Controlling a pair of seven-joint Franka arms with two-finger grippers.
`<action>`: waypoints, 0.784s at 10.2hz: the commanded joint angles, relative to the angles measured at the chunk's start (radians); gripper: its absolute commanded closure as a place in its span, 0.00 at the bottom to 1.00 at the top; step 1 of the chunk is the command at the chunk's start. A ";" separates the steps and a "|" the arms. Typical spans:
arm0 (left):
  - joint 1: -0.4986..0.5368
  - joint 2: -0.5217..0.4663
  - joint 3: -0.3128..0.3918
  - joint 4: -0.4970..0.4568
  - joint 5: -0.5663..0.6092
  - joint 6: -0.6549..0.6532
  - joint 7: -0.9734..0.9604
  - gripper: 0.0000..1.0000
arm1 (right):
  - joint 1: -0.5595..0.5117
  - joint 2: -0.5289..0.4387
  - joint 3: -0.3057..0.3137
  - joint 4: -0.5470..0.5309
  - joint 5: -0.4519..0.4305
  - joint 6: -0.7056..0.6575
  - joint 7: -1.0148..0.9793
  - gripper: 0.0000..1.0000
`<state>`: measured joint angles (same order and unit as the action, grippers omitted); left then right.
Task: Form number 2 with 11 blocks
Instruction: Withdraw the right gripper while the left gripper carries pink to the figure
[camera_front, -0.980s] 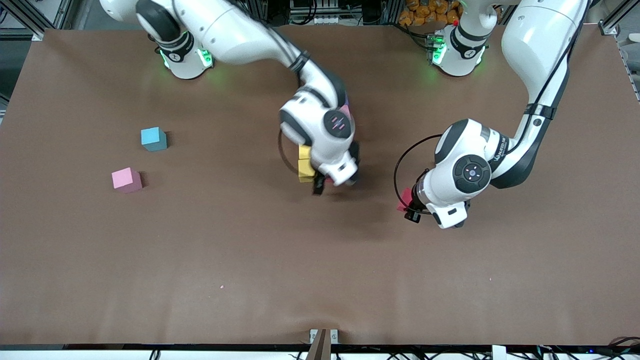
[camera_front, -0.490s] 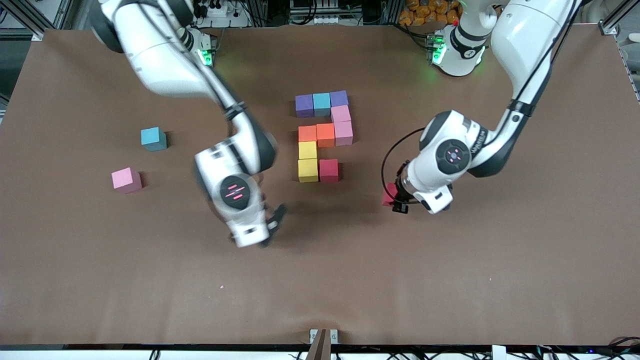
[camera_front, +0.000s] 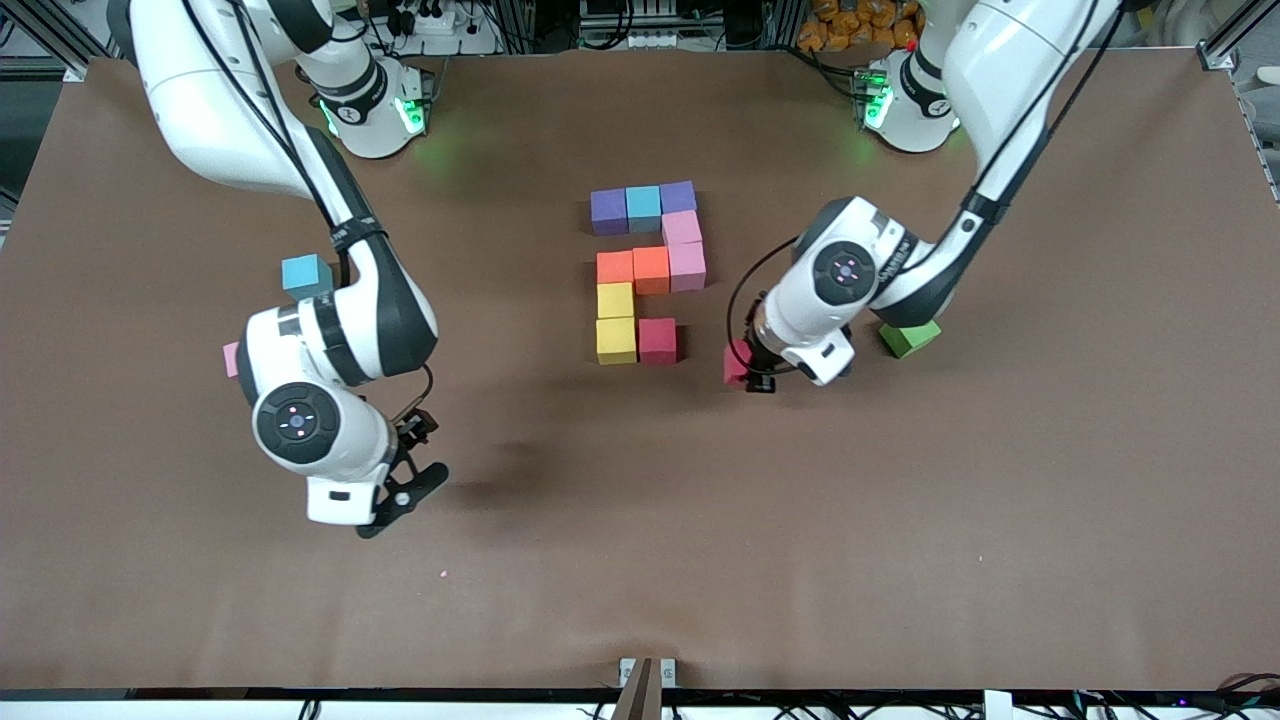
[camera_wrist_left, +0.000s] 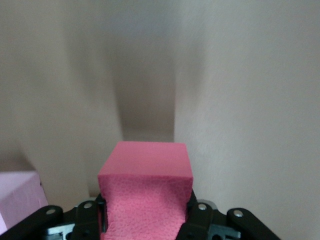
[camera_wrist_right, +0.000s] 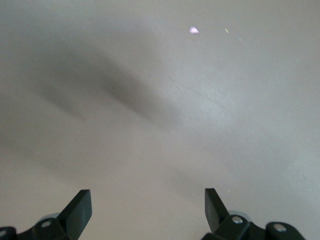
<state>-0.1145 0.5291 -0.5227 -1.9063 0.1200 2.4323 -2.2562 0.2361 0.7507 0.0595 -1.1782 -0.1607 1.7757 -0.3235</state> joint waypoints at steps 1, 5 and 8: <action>-0.024 -0.001 0.003 -0.022 -0.014 0.031 -0.077 0.62 | -0.054 -0.062 0.014 -0.110 0.010 0.004 0.035 0.00; -0.069 0.012 0.004 -0.034 -0.014 0.033 -0.137 0.62 | -0.115 -0.213 0.017 -0.346 0.020 0.079 0.058 0.00; -0.099 0.048 0.010 -0.034 -0.014 0.074 -0.157 0.62 | -0.149 -0.348 0.017 -0.594 0.021 0.264 0.058 0.00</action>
<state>-0.2006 0.5664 -0.5209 -1.9341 0.1200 2.4731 -2.3953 0.1151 0.5265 0.0598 -1.5727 -0.1574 1.9339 -0.2798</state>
